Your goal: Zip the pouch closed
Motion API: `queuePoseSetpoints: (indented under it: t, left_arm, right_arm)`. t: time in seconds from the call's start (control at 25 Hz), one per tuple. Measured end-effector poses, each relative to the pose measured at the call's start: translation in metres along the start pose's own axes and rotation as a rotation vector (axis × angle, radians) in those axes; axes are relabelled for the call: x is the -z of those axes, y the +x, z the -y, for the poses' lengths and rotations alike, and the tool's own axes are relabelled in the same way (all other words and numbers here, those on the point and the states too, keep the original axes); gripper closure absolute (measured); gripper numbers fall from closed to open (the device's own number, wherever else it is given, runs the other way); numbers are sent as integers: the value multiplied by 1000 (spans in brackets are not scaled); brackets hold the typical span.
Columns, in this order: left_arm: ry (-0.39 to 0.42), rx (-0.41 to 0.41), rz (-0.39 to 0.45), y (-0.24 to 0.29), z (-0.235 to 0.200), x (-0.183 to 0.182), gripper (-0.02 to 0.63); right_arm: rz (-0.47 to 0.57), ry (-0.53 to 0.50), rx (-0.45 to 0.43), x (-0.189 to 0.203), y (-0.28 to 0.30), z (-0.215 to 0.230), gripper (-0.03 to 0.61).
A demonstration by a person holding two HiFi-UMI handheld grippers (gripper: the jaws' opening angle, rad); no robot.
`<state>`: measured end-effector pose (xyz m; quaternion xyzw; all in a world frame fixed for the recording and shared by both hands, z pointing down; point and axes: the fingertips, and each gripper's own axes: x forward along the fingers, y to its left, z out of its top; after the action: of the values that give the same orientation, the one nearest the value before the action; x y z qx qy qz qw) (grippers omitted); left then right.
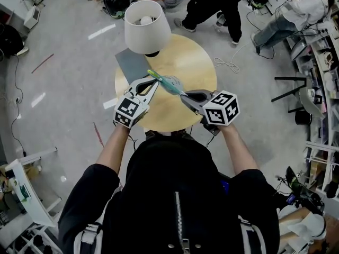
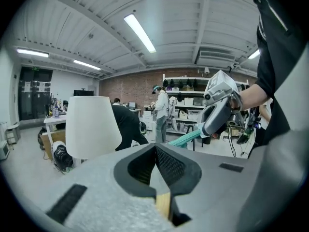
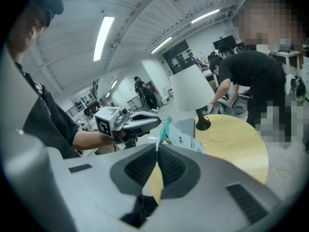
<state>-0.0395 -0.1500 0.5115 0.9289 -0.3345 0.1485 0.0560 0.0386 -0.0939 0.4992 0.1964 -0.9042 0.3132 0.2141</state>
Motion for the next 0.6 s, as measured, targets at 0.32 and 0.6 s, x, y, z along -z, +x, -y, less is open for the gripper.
queuePoseSetpoints:
  t: [0.32,0.6]
  left_arm:
    - [7,-25,-21,-3,-11,4,607]
    - [-51,-90,-35,-17,-33,16,611]
  right_arm:
    - [4,-3,4,-2,2,0,561]
    - [9,15,16,5,-7,4,561]
